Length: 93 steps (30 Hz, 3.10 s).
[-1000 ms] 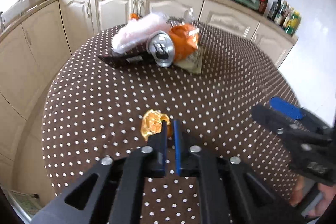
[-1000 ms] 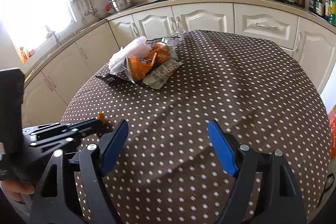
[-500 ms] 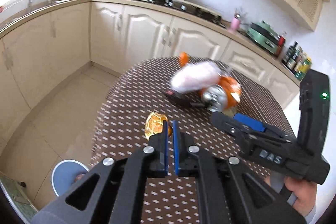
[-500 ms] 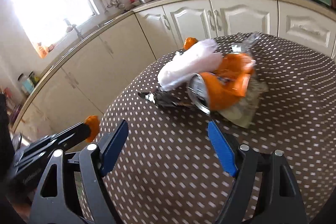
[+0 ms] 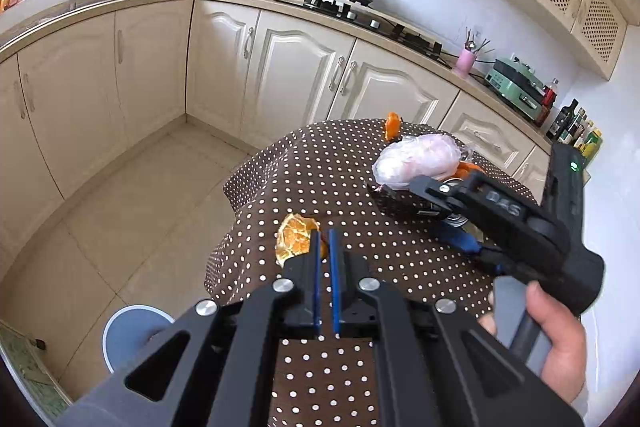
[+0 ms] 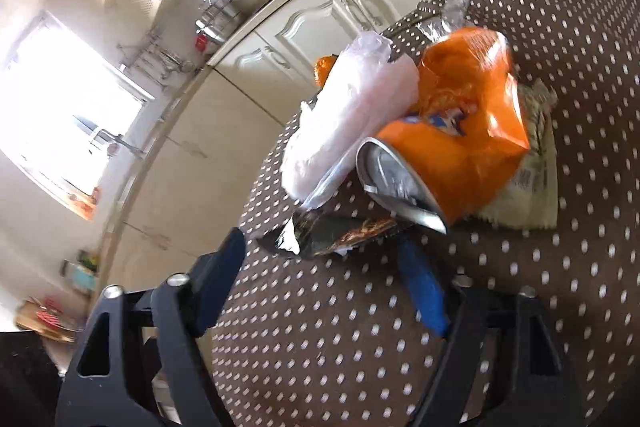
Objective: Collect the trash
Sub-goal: 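Grasp the orange peel with the left gripper while the right grasps a dark wrapper, then carry the peel and wrapper over the blue bin and open both grippers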
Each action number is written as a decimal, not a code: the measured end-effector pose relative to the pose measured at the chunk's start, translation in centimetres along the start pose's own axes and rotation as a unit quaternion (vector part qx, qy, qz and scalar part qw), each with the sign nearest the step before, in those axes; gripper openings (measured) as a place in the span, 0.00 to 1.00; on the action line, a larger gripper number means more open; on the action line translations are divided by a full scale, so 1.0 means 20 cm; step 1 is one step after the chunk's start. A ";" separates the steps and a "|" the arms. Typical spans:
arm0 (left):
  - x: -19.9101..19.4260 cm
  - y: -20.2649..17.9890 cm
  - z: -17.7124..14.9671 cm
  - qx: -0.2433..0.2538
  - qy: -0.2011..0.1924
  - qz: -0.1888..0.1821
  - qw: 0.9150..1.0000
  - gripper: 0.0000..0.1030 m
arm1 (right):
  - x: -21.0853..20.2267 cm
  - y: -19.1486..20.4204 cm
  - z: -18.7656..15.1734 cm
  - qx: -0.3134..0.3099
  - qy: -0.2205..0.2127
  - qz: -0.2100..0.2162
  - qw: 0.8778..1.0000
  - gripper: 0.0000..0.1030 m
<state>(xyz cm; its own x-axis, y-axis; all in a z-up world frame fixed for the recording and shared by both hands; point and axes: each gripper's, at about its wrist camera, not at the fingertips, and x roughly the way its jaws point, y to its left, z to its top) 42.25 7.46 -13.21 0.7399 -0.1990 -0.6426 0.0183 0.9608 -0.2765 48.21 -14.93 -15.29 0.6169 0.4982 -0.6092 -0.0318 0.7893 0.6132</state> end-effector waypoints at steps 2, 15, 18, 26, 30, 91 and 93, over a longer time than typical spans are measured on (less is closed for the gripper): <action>0.00 0.00 0.00 0.000 0.000 -0.002 1.000 0.04 | 0.02 0.00 0.00 0.005 0.007 -0.007 1.000 0.31; -0.15 0.05 -0.06 -0.023 -0.014 -0.023 0.999 0.04 | -0.17 0.12 -0.16 -0.078 0.002 0.037 0.996 0.01; -0.22 0.12 -0.08 -0.047 -0.021 -0.033 0.998 0.04 | -0.22 0.23 -0.23 -0.109 0.007 0.060 0.992 0.01; -0.48 0.36 -0.18 -0.086 -0.043 -0.001 0.995 0.04 | -0.18 0.61 -0.50 -0.193 0.044 0.106 0.975 0.01; -0.57 0.54 -0.27 -0.114 -0.044 0.024 0.992 0.04 | -0.09 0.78 -0.70 -0.233 0.076 0.116 0.963 0.01; -0.60 1.17 -0.54 -0.176 0.002 0.110 0.978 0.46 | 0.28 1.07 -1.19 -0.366 0.090 0.026 0.926 0.58; -0.64 1.10 -0.51 -0.164 -0.008 0.105 0.981 0.48 | 0.17 1.06 -1.15 -0.367 0.069 0.027 0.927 0.60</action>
<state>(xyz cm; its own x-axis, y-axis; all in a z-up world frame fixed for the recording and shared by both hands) 26.35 29.06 -18.41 0.7148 0.0023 -0.6993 -0.3516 0.8656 -0.3565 31.54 11.87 -15.94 0.4939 0.5446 -0.6778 -0.6167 0.7690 0.1685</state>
